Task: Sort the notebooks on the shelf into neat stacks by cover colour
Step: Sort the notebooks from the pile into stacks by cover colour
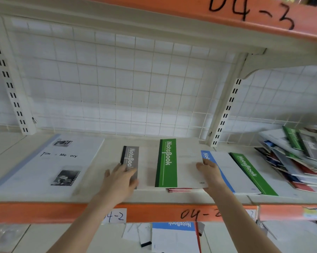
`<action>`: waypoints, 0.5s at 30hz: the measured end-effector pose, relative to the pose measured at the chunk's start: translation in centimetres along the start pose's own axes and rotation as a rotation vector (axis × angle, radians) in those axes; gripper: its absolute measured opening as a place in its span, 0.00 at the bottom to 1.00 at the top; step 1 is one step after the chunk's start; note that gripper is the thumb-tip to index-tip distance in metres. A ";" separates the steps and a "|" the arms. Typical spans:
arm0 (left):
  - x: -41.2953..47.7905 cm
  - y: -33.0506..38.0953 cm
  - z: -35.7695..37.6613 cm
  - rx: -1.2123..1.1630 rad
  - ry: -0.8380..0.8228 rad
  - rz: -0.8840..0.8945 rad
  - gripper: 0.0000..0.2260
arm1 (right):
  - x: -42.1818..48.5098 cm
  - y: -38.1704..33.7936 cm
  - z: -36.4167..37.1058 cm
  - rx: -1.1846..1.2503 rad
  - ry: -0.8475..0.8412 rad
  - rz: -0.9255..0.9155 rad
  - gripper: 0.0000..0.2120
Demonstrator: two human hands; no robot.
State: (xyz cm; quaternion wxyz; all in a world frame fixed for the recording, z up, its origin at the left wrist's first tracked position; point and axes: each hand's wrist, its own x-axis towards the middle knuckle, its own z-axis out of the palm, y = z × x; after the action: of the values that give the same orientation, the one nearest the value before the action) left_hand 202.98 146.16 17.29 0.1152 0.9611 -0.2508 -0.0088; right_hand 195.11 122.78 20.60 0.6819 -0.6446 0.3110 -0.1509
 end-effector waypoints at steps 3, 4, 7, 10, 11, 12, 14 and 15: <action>0.4 1.6 0.2 -0.120 0.051 0.077 0.21 | -0.3 -0.1 -1.8 0.009 0.042 0.004 0.12; 0.5 2.2 0.1 -0.178 0.076 0.107 0.21 | -0.5 -0.2 -2.3 0.009 0.051 0.005 0.12; 1.2 4.6 0.1 -0.293 0.086 0.186 0.18 | -1.4 -0.4 -3.7 0.036 0.074 0.008 0.11; 2.3 7.6 0.5 -0.417 0.024 0.224 0.20 | -2.2 -0.8 -5.3 0.114 0.097 0.007 0.10; 2.6 8.7 0.7 -0.468 0.005 0.231 0.20 | -2.3 -0.8 -6.0 0.136 0.099 0.013 0.10; 3.0 9.9 0.9 -0.508 -0.017 0.238 0.19 | -2.5 -0.9 -6.7 0.147 0.103 0.019 0.09; 3.5 12.3 1.3 -0.612 -0.058 0.256 0.15 | -2.4 -0.8 -8.1 0.169 0.128 0.032 0.08; 3.8 13.6 1.5 -0.674 -0.073 0.266 0.13 | -2.1 -0.6 -9.0 0.186 0.143 0.044 0.08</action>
State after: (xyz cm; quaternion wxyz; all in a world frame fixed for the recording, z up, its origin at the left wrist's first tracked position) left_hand 199.71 132.50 19.08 0.4168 0.8271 -0.3605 -0.1103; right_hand 188.06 116.97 21.92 0.7177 -0.5593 0.3577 -0.2099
